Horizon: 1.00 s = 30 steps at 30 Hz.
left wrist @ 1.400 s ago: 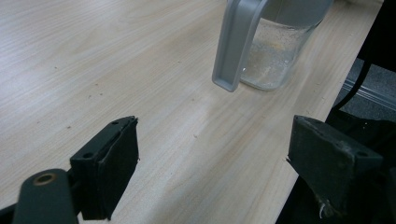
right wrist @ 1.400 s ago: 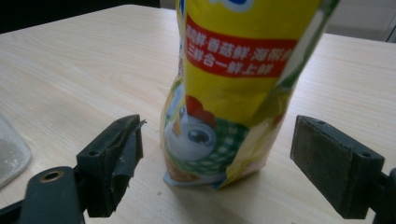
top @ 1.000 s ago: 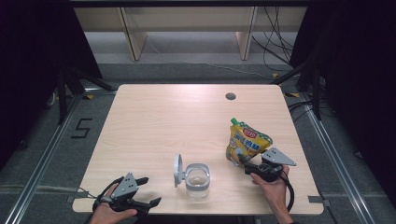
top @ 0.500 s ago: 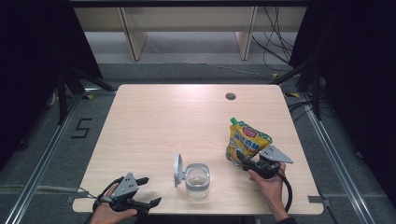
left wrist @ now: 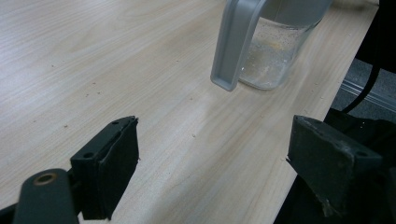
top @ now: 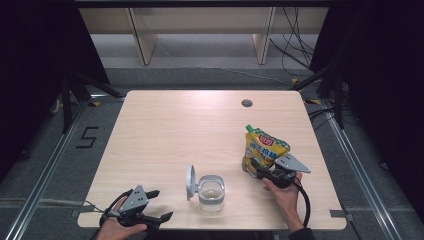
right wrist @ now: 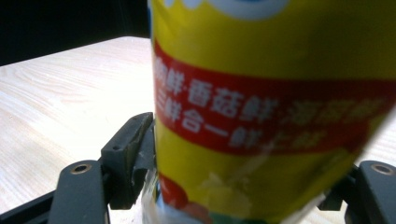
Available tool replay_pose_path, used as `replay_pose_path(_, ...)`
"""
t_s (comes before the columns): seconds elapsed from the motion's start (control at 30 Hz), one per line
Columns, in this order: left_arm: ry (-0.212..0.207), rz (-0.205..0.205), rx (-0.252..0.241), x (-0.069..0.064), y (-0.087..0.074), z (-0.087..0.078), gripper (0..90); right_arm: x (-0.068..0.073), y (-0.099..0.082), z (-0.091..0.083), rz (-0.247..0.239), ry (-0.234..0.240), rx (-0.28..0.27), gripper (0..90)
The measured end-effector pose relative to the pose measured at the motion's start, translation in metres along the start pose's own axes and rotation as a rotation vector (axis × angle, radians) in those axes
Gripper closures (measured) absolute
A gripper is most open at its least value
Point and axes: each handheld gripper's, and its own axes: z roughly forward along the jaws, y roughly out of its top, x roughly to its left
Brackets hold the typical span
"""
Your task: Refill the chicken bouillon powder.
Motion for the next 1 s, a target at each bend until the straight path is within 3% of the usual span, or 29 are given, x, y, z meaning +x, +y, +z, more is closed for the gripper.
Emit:
replay_pose_path(0.03,0.001,0.0,0.001,0.0,-0.0001,0.0,15.8,-0.0032,0.0,0.0018,-0.041,-0.008,-0.014,29.6)
replay_pose_path(0.13,0.002,-0.002,-0.001,-0.0001,0.0001,0.0002,15.8,-0.003,0.0004,0.0038,-0.024,0.005,-0.025,29.9)
replay_pose_path(0.17,0.007,0.005,0.002,0.0001,0.0002,0.0001,15.9,-0.0032,0.0009,0.0027,-0.035,-0.02,-0.013,30.1)
replay_pose_path(0.2,0.004,0.003,-0.004,0.0,0.0001,0.0006,15.9,-0.0031,0.0013,0.0022,-0.032,-0.033,-0.003,30.5)
replay_pose_path(0.27,0.002,0.007,-0.002,-0.0001,0.0,0.0008,15.8,-0.0026,0.0003,0.004,0.025,-0.003,-0.015,31.1)
replay_pose_path(0.37,0.001,-0.001,-0.002,-0.0008,-0.0001,0.0012,15.9,-0.0036,0.0007,0.005,0.017,-0.014,-0.02,32.2)
replay_pose_path(0.4,0.004,0.006,0.003,-0.0002,-0.0001,0.0008,15.8,-0.0022,0.0008,0.0047,0.05,0.004,-0.004,32.7)
replay_pose_path(0.43,0.001,0.001,0.0,-0.0006,-0.0003,0.001,15.9,-0.0045,0.001,0.007,0.023,0.016,-0.026,33.2)
replay_pose_path(0.47,0.004,-0.001,-0.006,-0.0009,-0.0006,0.0013,15.9,-0.0026,0.0008,0.0061,0.064,0.004,-0.016,33.4)
replay_pose_path(0.53,0.005,0.008,0.004,0.0,-0.0001,0.0004,15.8,-0.004,0.0008,0.007,0.052,0.004,-0.038,34.0)
replay_pose_path(0.7,0.005,0.012,0.007,-0.0002,0.0,0.0004,15.8,-0.0044,0.0011,0.0076,0.06,0.008,-0.03,36.5)
replay_pose_path(0.73,0.005,0.012,0.006,-0.0003,0.0,0.0005,15.8,-0.0041,0.0009,0.0079,0.079,0.015,-0.031,37.3)
replay_pose_path(0.77,0.005,0.011,0.007,-0.0003,-0.0001,0.0006,15.8,-0.0061,0.0011,0.0081,0.059,0.001,-0.048,38.0)
replay_pose_path(0.8,0.007,0.013,0.013,-0.0003,0.0002,0.0001,15.8,-0.0052,0.0017,0.0073,0.088,0.022,-0.023,38.7)
replay_pose_path(0.93,0.003,0.012,0.007,-0.0002,0.0,0.0002,15.8,-0.0019,0.0055,0.007,0.12,0.02,-0.007,42.2)
replay_pose_path(1.0,-0.002,0.006,0.002,-0.0011,0.0003,0.0004,16.8,-0.0027,0.0065,0.0068,0.106,0.018,-0.003,43.4)
